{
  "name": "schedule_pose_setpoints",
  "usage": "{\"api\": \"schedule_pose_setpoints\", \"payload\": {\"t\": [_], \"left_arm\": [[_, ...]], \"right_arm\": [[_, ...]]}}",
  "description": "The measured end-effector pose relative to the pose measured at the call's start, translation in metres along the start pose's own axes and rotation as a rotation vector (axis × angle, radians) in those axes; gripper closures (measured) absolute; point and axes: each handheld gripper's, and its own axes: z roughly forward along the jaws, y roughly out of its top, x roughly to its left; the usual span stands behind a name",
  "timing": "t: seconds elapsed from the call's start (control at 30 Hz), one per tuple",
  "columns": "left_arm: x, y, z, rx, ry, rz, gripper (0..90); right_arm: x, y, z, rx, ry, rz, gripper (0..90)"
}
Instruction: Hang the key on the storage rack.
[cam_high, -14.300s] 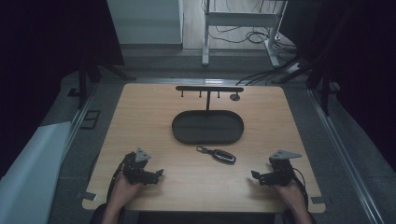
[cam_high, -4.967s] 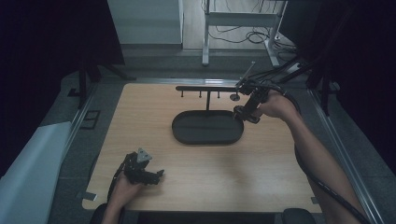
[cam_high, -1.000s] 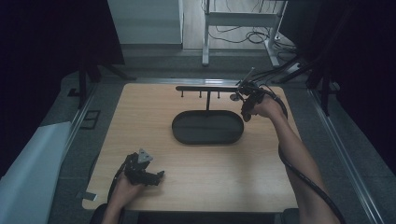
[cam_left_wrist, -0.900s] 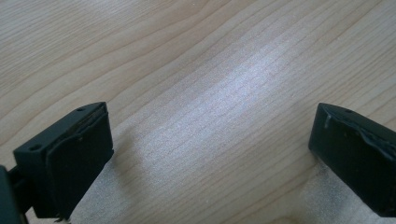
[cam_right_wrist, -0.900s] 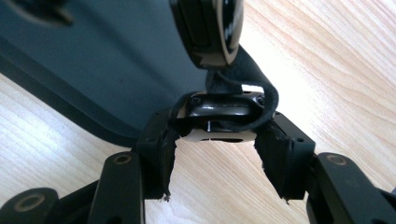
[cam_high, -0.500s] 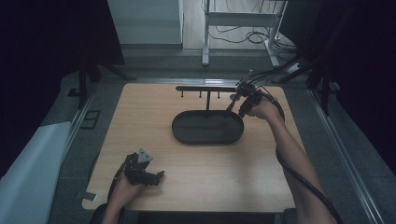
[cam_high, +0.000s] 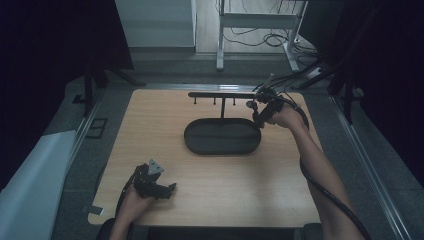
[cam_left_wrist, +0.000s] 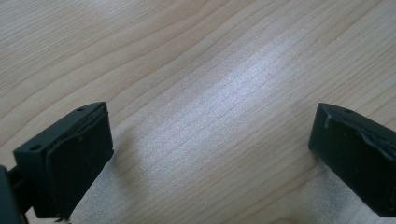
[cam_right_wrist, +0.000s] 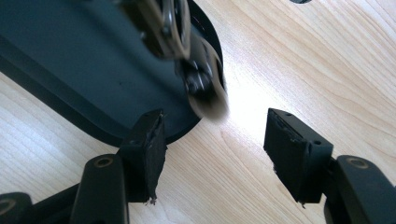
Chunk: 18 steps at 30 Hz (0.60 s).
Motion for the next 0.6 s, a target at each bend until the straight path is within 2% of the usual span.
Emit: {"api": "schedule_pose_setpoints", "payload": {"t": [0.47,0.6], "left_arm": [[0.0016,0.0,-0.0015,-0.009,0.002,-0.009,0.0],[0.0013,0.0001,-0.0016,-0.01,0.002,-0.01,0.0]], "right_arm": [[0.0062,-0.0027,-0.0043,-0.005,-0.004,-0.029,36.0],[0.0076,-0.0043,-0.0073,-0.021,-0.002,-0.038,34.0]]}}
